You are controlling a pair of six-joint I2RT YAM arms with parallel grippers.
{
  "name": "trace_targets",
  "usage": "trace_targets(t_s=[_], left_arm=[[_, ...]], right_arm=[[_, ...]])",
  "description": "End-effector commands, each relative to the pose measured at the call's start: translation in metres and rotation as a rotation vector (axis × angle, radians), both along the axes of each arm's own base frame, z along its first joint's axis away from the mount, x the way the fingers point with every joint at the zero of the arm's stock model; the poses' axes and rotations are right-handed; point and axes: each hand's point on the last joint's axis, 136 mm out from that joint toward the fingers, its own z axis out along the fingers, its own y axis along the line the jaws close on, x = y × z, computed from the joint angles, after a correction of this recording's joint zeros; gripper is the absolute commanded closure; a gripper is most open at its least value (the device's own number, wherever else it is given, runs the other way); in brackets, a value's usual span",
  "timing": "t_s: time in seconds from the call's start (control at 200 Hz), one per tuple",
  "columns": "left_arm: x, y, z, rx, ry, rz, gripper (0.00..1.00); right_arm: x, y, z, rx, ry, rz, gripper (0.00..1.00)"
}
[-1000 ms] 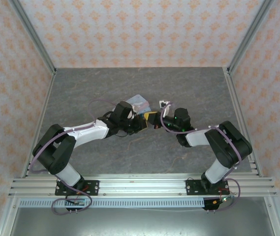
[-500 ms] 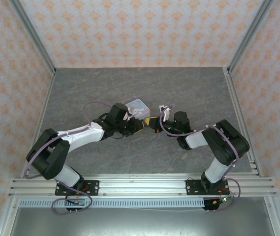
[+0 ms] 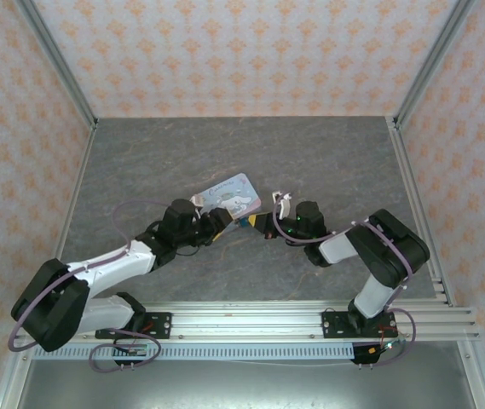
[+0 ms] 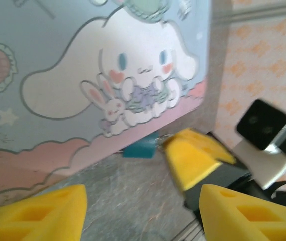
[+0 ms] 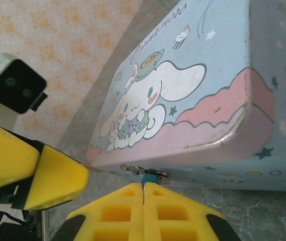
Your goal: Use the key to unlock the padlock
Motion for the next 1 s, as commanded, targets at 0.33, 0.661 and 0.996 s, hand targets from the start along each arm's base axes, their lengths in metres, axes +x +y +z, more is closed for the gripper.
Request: trace_targets(t_s=[0.33,0.661,0.996], left_arm=[[-0.010,0.013,-0.013,-0.004,0.044,0.151,0.26],[-0.002,0.005,-0.025,0.055,0.044,0.123,0.23],[0.041,-0.001,-0.007,0.070,-0.035,0.089,0.23]], right_arm=[[-0.025,0.003,-0.022,0.001,0.078,-0.028,1.00],[-0.040,0.009,-0.029,-0.014,0.099,-0.020,1.00],[-0.043,0.021,-0.028,0.017,0.137,-0.036,1.00]])
